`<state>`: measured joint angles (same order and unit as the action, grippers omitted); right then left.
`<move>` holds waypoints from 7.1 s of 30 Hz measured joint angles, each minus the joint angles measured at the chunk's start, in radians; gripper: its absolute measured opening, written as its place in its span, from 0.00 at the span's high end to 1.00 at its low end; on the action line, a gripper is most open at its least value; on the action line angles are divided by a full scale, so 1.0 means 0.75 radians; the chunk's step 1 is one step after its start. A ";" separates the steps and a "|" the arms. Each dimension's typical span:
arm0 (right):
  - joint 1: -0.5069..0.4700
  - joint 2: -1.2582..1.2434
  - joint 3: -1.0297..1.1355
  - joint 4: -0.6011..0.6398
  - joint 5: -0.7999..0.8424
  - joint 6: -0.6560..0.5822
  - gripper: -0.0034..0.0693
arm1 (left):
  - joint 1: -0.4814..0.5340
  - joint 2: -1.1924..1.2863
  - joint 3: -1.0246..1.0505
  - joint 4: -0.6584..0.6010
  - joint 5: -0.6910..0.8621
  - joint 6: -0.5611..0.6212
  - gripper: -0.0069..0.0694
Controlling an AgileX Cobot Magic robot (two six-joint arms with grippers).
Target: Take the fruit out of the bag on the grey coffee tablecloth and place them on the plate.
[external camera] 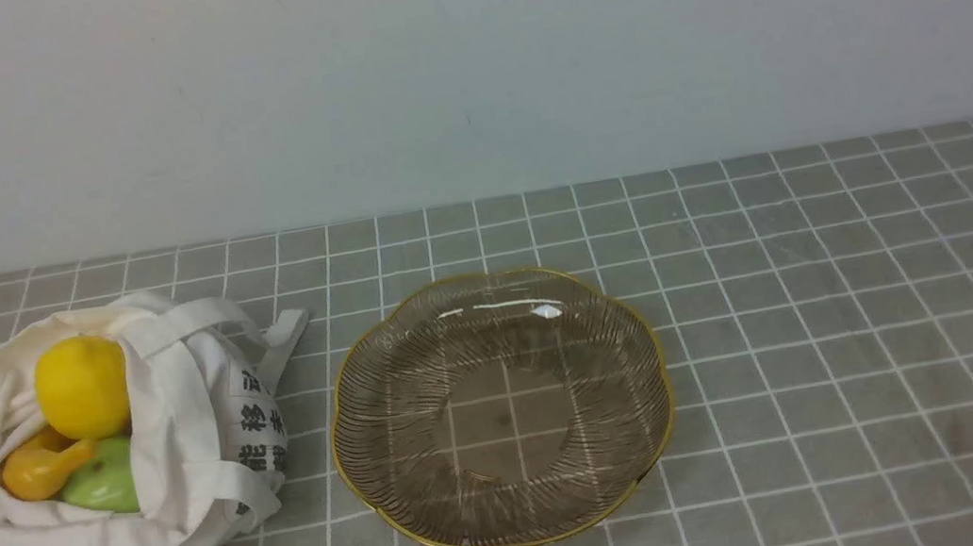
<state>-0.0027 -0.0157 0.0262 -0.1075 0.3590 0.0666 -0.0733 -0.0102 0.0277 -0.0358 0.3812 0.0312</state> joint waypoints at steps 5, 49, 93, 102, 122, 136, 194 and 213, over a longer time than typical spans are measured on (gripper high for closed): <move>0.000 0.000 0.000 0.000 0.000 0.000 0.97 | 0.000 0.000 0.000 0.000 0.000 0.000 0.92; 0.000 0.000 0.000 0.000 0.000 0.000 0.97 | 0.000 0.000 -0.002 -0.490 -1.013 -0.296 0.92; 0.000 0.000 0.000 0.000 0.000 0.000 0.97 | 0.291 1.974 -1.478 -0.276 0.423 0.219 0.72; 0.000 0.000 0.000 0.000 0.000 0.000 0.97 | 0.291 2.075 -1.479 -0.278 0.356 0.247 0.17; 0.000 0.000 0.000 0.000 0.000 0.000 0.97 | 0.291 2.210 -1.498 -0.248 0.261 0.254 0.32; 0.000 0.000 0.000 0.000 0.000 0.000 0.97 | 0.287 1.951 -1.527 -0.364 0.464 0.255 0.32; 0.000 0.000 0.000 0.000 0.000 0.000 0.97 | -0.374 0.755 -1.071 -0.485 0.094 0.278 0.92; 0.000 0.000 0.000 0.000 0.000 0.000 0.97 | -0.374 0.197 -0.706 -0.517 -0.002 0.291 0.92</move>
<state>-0.0027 -0.0157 0.0262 -0.1075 0.3591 0.0666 -0.3540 0.1377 -0.5017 -0.4238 0.3799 0.2495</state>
